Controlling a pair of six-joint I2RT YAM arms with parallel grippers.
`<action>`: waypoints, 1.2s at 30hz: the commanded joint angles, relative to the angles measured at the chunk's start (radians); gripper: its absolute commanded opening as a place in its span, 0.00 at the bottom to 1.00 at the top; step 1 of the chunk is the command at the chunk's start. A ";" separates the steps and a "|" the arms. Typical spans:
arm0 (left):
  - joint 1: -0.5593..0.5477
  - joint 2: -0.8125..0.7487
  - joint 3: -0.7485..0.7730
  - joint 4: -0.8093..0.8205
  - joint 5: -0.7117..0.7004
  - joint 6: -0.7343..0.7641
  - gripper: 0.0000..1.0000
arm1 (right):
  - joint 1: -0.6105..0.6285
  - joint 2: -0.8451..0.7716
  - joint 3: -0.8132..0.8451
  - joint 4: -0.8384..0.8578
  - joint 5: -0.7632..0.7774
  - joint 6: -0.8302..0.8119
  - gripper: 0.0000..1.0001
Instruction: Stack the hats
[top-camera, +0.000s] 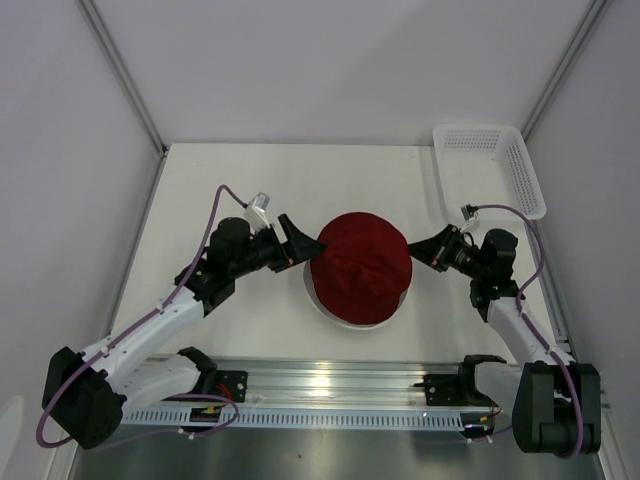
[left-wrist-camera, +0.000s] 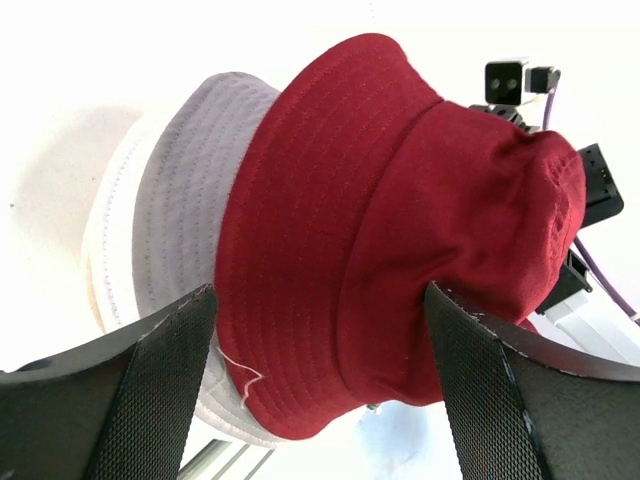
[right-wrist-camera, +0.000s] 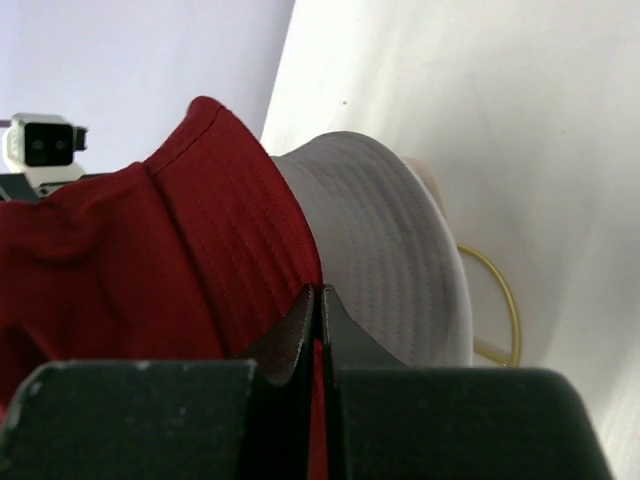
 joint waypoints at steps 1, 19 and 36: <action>0.009 -0.019 -0.009 0.013 -0.026 -0.011 0.87 | 0.001 -0.004 -0.013 -0.059 0.078 -0.052 0.00; 0.009 0.056 -0.095 0.257 0.074 -0.065 0.73 | 0.005 -0.047 0.004 -0.227 0.184 -0.109 0.00; 0.009 0.064 -0.109 0.199 0.017 -0.100 0.01 | 0.050 -0.058 0.074 -0.435 0.296 -0.139 0.00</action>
